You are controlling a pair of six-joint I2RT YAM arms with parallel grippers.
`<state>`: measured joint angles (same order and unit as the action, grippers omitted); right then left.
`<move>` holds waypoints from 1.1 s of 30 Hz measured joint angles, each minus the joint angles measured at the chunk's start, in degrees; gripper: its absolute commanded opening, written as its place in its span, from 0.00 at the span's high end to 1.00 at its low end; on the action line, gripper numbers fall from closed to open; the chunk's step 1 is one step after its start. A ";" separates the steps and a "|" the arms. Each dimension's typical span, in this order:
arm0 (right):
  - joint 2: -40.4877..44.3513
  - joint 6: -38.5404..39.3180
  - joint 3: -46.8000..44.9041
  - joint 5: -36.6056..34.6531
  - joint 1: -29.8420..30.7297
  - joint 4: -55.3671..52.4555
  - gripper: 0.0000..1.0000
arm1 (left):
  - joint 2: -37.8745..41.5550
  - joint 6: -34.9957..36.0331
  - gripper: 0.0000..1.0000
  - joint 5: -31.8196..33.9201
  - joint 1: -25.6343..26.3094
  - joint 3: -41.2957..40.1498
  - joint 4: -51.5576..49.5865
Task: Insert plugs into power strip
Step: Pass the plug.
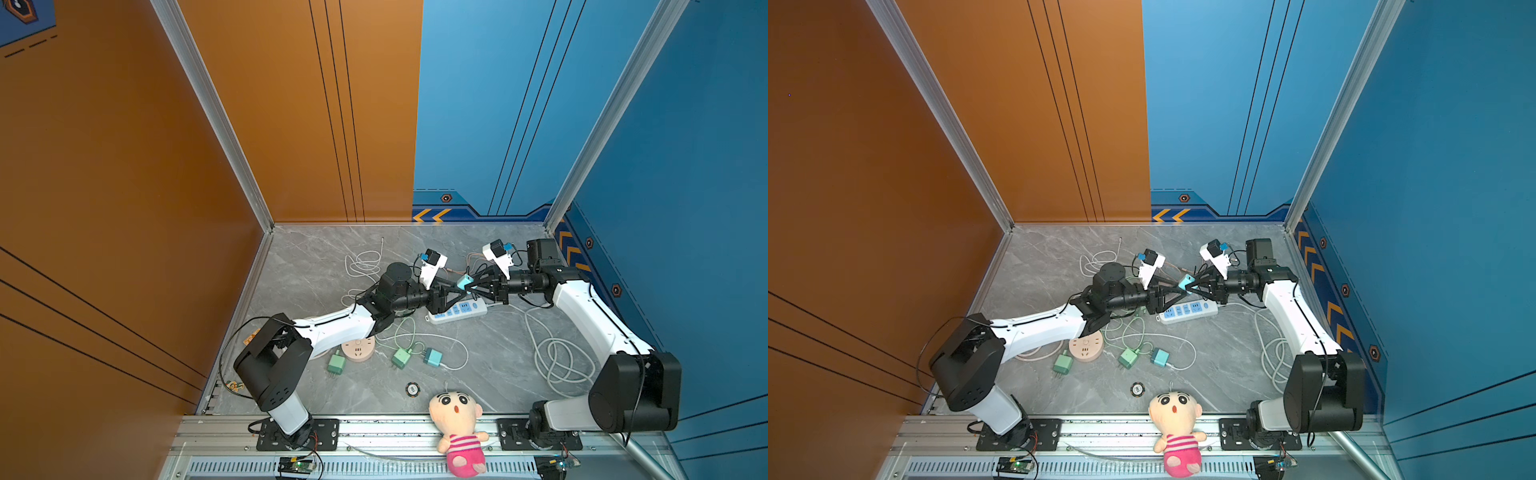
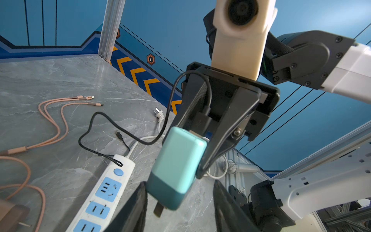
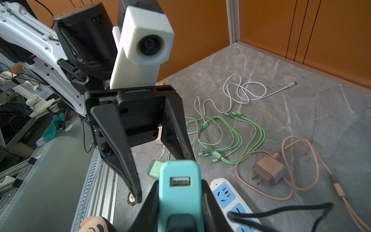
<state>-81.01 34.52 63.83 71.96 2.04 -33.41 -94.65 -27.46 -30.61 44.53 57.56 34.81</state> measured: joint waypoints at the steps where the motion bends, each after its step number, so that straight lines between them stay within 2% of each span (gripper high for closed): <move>1: -0.02 -0.07 0.00 0.00 0.00 0.02 1.00 | -0.26 -0.26 0.50 -0.11 0.00 0.00 0.44; 11: -0.24 -0.31 -0.07 0.09 -0.48 0.00 0.96 | -3.82 -2.62 0.53 -1.51 0.00 0.00 6.64; 14: -0.26 -0.52 -0.07 0.74 -1.03 0.00 0.94 | -4.63 -3.50 0.60 -2.25 -0.28 0.00 8.79; 16: -0.24 -0.90 -0.07 1.77 -1.60 0.02 0.94 | -4.76 -3.91 0.68 -2.89 -0.59 0.00 9.20; 17: -0.24 -1.03 -0.07 1.77 -1.88 0.31 0.94 | -5.01 -4.07 0.69 -3.23 -0.79 0.24 9.31; 22: -0.26 -1.60 -0.04 2.01 -2.34 1.29 0.93 | -5.62 -5.05 0.67 -3.74 -1.03 0.44 10.60; 27: -0.42 -1.99 -0.07 3.04 -2.54 1.46 0.92 | -7.78 -7.65 0.55 -4.85 -1.73 1.66 15.08; 33: -1.03 -2.47 -0.07 3.10 -2.69 1.44 0.92 | -9.53 -9.09 0.55 -5.75 -2.58 3.82 18.88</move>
<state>-82.04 32.05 63.77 75.07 -0.64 -31.97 -104.18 -36.56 -36.36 41.95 61.39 53.69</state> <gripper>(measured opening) 0.286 0.450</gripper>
